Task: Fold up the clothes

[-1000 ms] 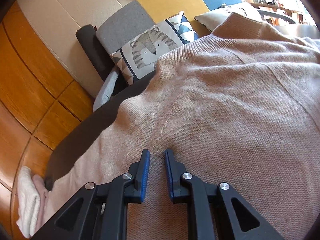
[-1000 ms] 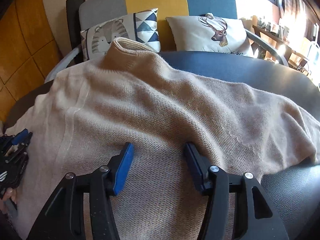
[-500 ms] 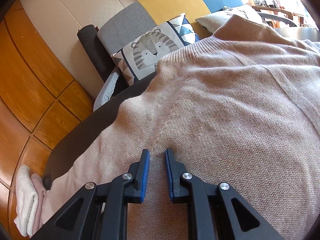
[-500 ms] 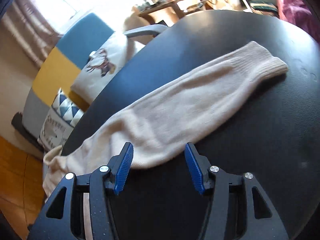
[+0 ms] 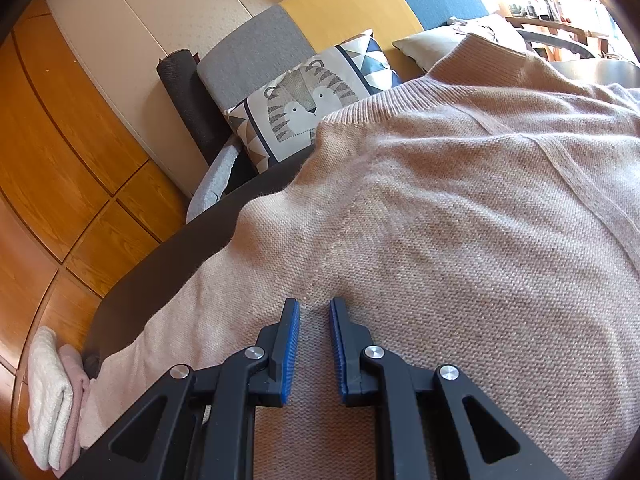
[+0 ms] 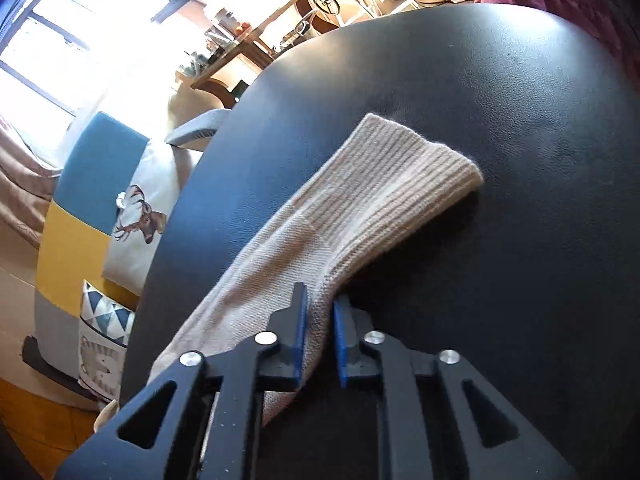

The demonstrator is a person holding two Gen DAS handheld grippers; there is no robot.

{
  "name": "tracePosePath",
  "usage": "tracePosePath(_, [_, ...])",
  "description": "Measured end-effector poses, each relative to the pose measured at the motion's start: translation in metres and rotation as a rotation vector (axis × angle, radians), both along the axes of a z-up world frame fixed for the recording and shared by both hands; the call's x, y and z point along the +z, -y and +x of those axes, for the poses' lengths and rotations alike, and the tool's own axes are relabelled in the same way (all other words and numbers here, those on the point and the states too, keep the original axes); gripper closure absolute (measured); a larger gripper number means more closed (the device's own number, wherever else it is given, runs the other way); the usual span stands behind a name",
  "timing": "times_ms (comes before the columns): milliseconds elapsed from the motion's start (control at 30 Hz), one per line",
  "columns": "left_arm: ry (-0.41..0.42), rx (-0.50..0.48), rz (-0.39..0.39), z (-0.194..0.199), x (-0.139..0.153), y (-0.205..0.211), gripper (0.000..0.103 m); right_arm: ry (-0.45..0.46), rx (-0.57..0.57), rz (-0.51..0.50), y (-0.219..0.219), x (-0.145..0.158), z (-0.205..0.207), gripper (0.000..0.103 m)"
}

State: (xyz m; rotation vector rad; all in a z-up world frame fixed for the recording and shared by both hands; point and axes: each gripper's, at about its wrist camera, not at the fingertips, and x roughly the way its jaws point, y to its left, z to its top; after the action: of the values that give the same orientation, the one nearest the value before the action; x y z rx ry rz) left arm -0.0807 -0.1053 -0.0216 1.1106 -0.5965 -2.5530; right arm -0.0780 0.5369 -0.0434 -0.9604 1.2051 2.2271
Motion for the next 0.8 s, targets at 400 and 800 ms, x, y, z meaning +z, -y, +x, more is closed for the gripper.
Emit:
tracePosePath(400, [-0.005,0.0,-0.022,0.0,0.001,-0.007,0.091,0.092,0.05,0.234,-0.039,0.024,-0.065,0.097])
tracePosePath(800, [-0.003,-0.009,-0.039,-0.001,0.0,-0.012,0.097,0.228,-0.045,0.405,-0.036,0.03,-0.047,0.068])
